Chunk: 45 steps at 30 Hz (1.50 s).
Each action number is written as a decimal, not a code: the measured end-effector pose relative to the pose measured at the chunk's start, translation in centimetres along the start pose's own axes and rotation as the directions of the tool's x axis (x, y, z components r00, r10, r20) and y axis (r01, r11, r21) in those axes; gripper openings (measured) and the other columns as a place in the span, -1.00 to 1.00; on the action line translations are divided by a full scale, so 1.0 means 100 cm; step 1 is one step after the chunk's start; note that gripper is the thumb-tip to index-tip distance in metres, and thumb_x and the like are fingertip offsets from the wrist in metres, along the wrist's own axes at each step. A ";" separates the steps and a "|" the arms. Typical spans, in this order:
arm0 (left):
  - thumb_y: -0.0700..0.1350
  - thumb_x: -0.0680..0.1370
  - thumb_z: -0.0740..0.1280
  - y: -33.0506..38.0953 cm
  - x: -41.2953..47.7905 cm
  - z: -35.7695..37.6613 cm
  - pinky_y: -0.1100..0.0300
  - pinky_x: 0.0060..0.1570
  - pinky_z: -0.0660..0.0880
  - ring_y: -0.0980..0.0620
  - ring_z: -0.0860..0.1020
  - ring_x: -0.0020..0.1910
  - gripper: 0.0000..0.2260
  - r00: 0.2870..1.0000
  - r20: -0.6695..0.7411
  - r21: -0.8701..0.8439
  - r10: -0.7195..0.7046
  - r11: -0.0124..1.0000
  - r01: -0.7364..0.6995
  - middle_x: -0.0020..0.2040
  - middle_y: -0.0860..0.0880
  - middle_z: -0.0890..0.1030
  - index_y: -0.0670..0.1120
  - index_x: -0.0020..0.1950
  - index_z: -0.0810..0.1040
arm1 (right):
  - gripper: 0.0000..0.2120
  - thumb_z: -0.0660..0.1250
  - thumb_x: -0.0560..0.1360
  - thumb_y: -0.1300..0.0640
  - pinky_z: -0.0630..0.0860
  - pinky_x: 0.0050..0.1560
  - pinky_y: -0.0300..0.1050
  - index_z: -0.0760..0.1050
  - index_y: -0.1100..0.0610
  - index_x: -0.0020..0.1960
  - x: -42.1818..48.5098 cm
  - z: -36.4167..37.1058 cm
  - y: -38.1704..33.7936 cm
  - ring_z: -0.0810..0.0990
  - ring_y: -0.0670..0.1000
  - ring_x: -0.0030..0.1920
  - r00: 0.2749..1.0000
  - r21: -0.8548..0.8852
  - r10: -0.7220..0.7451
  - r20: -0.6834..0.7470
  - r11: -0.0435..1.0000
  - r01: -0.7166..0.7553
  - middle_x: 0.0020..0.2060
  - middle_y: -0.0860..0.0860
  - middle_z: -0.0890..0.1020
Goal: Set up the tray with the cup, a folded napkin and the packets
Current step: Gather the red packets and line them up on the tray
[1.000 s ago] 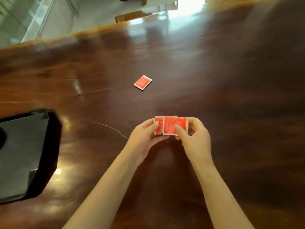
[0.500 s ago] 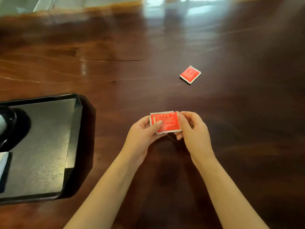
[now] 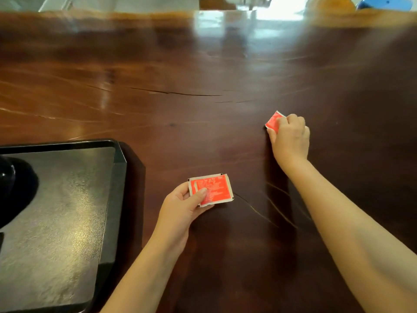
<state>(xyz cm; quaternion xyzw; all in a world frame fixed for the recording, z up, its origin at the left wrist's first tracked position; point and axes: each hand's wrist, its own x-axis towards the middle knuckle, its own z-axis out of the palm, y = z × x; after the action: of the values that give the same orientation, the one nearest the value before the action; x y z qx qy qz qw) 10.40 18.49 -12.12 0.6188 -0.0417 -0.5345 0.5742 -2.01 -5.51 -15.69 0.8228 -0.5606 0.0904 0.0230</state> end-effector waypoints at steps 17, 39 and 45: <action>-0.14 0.57 0.26 -0.005 -0.014 -0.006 0.08 0.11 0.56 0.08 0.63 0.04 -0.79 1.000 -0.011 0.140 -0.003 0.990 0.005 0.06 -0.03 0.66 -0.10 0.18 0.54 | -0.82 0.23 0.54 0.14 0.55 -0.35 -0.26 0.59 0.14 -0.14 -0.150 -0.095 -0.042 0.61 -0.08 -0.39 0.770 0.793 0.198 0.607 -0.085 -0.604 -0.38 0.03 0.66; -0.21 0.46 0.14 0.004 -0.195 0.011 0.28 -0.52 0.29 0.06 0.38 -0.43 -0.73 0.923 0.379 -0.724 -0.065 0.600 0.339 -0.31 -0.07 0.52 -0.19 -0.08 0.64 | -0.73 0.18 0.56 0.22 0.57 -0.32 -0.21 0.47 -0.06 0.16 -0.262 -0.243 -0.037 0.64 -0.04 -0.33 0.902 0.902 0.008 0.432 0.023 -0.432 -0.20 0.02 0.67; -0.04 0.45 0.22 0.014 -0.230 0.005 0.07 -0.20 0.56 -0.13 0.59 -0.18 -0.67 0.923 0.374 -0.729 -0.091 0.587 0.353 -0.09 -0.20 0.61 -0.27 -0.02 0.62 | -0.80 0.21 0.54 0.24 0.59 -0.30 -0.24 0.51 0.00 0.06 -0.267 -0.273 -0.047 0.65 -0.04 -0.23 0.934 0.939 -0.104 0.341 0.081 -0.334 -0.20 -0.01 0.68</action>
<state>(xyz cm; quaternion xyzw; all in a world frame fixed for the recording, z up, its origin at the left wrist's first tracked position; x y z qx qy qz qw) 1.06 33.01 3.13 0.2177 0.1891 -0.6530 0.7003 -10.50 24.58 6.81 0.5751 -0.4108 0.3100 -0.6359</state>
